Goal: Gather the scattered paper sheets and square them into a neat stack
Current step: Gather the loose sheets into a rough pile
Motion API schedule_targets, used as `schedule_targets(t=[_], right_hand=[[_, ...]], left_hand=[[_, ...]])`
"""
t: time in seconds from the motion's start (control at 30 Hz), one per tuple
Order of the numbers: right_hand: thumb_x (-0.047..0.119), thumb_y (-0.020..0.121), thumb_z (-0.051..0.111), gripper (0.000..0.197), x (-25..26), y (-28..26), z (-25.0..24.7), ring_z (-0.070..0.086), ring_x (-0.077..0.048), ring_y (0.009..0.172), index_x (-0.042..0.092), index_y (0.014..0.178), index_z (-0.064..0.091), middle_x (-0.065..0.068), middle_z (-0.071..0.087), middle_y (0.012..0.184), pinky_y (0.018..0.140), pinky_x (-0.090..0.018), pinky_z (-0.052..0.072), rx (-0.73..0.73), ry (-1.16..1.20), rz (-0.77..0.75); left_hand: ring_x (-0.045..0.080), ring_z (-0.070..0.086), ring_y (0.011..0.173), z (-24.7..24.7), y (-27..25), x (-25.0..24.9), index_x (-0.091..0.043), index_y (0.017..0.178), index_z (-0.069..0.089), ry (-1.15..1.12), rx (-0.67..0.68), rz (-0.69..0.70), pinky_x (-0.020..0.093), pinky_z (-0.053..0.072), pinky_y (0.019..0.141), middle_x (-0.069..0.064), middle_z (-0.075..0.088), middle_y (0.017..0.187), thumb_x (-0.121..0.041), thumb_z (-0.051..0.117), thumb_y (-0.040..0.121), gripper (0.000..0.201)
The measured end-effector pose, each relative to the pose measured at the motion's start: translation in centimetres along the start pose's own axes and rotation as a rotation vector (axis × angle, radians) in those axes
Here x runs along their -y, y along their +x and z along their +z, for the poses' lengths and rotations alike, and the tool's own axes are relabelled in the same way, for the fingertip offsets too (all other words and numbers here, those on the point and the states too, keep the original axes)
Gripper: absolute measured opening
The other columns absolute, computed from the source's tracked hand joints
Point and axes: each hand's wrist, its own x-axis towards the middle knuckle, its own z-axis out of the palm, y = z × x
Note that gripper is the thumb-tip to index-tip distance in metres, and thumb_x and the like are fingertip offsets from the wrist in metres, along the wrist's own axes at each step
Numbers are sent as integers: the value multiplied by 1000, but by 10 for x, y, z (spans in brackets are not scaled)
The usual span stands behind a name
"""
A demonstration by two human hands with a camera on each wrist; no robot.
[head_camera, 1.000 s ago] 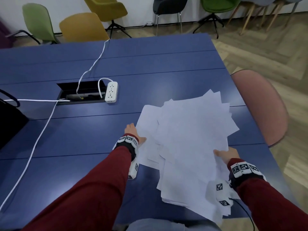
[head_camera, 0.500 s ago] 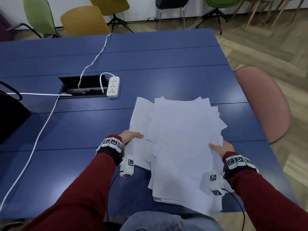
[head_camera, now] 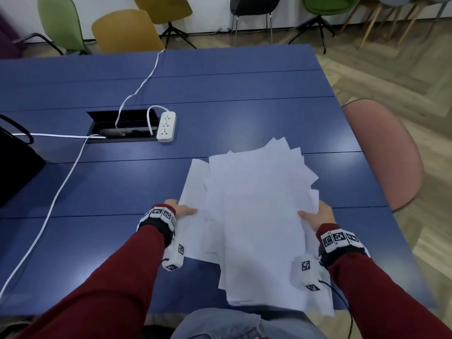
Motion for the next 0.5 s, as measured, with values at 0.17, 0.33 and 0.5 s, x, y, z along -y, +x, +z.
schedule_targets(t=[0.17,0.33,0.5], right_hand=[[-3,82,63,41,16,11,-24,57,-22,95,-3,123,55,-20,63,118,84,-31,43,-146,273,12],[2,83,65,60,-1,18,-18,54,-31,119,-1,138,41,-15,53,134,103,-39,41,-70,227,138],[0,82,63,58,-5,11,-1,49,-33,126,-5,136,43,-19,50,138,107,-37,38,3,7,154]], left_hand=[[26,52,121,-1,-2,-4,7,126,53,8,-43,35,25,38,98,16,53,137,-22,66,86,50],[28,58,110,13,-23,-16,1,120,59,99,146,95,28,44,90,17,61,118,-43,57,88,55],[21,50,29,24,-35,-33,0,48,56,-360,431,80,12,40,38,7,55,40,-6,33,80,40]])
